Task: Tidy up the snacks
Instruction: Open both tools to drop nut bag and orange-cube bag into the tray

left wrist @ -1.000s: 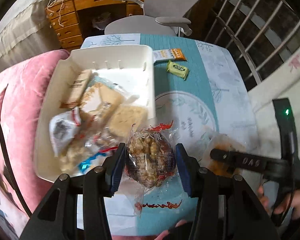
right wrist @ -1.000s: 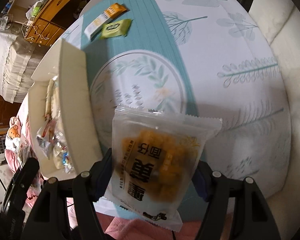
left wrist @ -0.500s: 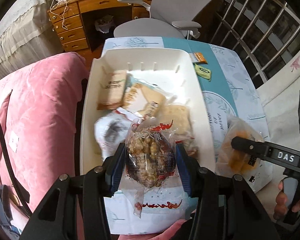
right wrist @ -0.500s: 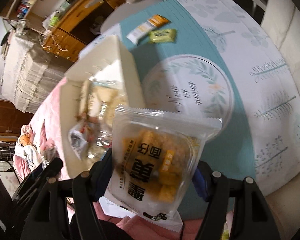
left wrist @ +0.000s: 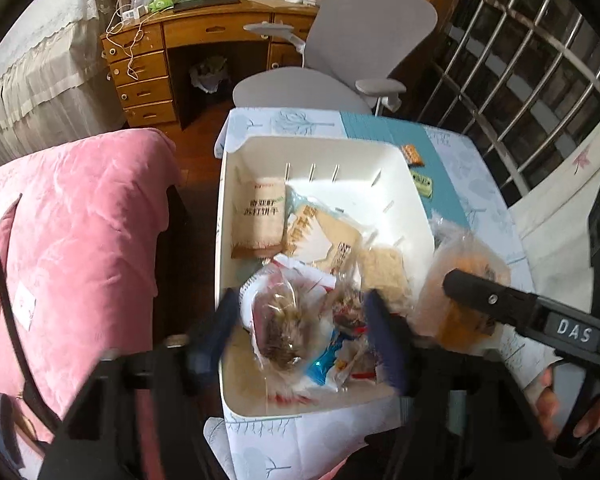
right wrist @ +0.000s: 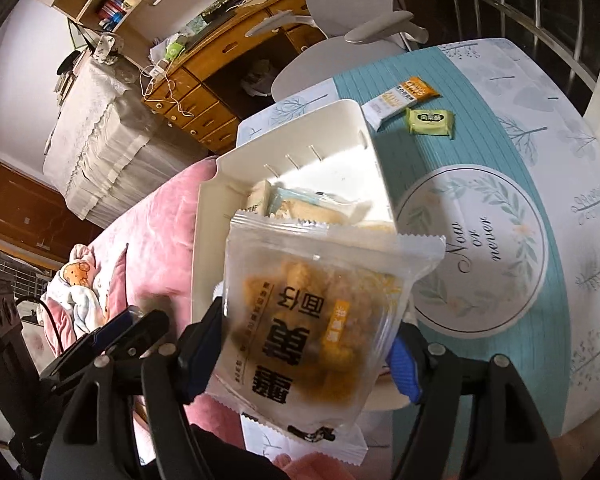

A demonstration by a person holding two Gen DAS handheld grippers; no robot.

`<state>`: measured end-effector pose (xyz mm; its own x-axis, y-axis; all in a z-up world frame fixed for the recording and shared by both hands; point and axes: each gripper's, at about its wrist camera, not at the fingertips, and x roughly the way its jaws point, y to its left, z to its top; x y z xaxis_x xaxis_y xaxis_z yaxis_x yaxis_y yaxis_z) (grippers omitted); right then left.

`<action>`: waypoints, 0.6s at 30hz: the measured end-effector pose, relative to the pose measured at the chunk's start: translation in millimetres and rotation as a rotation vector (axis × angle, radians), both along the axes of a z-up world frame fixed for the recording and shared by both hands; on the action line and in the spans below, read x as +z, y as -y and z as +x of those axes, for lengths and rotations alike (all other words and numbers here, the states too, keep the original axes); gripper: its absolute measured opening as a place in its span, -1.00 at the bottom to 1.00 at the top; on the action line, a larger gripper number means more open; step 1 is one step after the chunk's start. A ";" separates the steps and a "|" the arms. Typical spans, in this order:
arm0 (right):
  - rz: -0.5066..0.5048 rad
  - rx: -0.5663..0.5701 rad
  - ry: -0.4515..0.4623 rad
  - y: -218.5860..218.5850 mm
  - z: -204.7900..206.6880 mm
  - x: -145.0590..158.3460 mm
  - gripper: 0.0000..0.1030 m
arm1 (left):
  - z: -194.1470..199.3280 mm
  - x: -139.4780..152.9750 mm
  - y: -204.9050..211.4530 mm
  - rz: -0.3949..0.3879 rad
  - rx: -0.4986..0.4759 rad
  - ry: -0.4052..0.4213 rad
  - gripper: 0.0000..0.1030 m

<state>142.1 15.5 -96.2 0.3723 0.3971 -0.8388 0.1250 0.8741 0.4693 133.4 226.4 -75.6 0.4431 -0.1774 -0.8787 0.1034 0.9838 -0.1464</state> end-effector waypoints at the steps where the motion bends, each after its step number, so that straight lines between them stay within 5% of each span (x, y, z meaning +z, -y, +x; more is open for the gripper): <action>1: 0.004 -0.006 -0.003 -0.2 0.2 -0.9 0.60 | -0.3 1.0 -1.0 -0.003 0.003 0.004 0.54; 18: -0.080 -0.074 -0.021 39.1 -15.8 -4.4 0.60 | 22.6 1.5 25.3 -0.052 -0.109 -0.113 0.62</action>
